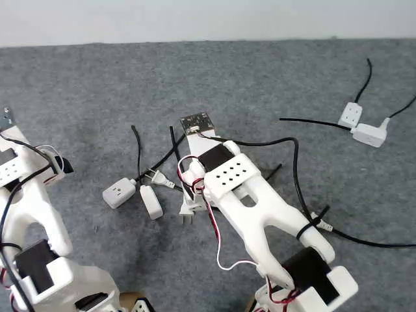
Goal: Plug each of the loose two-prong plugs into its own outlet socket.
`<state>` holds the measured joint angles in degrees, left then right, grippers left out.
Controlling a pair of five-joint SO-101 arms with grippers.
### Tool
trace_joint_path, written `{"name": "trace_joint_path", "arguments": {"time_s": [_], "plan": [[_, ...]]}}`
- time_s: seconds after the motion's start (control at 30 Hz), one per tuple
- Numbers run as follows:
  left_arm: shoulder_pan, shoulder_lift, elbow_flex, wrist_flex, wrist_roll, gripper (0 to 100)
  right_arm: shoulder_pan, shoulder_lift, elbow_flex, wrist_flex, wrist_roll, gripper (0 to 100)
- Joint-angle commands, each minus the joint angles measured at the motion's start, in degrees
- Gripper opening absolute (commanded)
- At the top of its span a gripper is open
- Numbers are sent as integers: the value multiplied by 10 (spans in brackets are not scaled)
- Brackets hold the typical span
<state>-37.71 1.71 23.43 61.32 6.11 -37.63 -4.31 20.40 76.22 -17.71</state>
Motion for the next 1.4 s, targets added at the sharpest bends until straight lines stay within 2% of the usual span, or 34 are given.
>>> {"name": "trace_joint_path", "arguments": {"time_s": [0.0, 0.27, 0.53, 0.83, 1.0, 1.17, 1.37], "plan": [[4, -25, -7, -11, 11, 263, -7, 8, -21, -9, -4, 8], [4, -25, -7, -11, 11, 263, -7, 88, -25, -12, -4, 8], [4, -24, -7, -11, 11, 262, -7, 82, -38, -23, -4, 8], [4, -24, -7, -11, 11, 262, -5, -63, -40, -2, -1, 8], [7, -27, -7, -11, 11, 262, -3, -151, -38, -4, 82, 8], [69, -71, -31, 5, 5, 262, 38, -189, -40, -7, 193, 8], [220, -217, -38, 38, -58, 263, 129, -214, -38, -7, 269, 8]]}}
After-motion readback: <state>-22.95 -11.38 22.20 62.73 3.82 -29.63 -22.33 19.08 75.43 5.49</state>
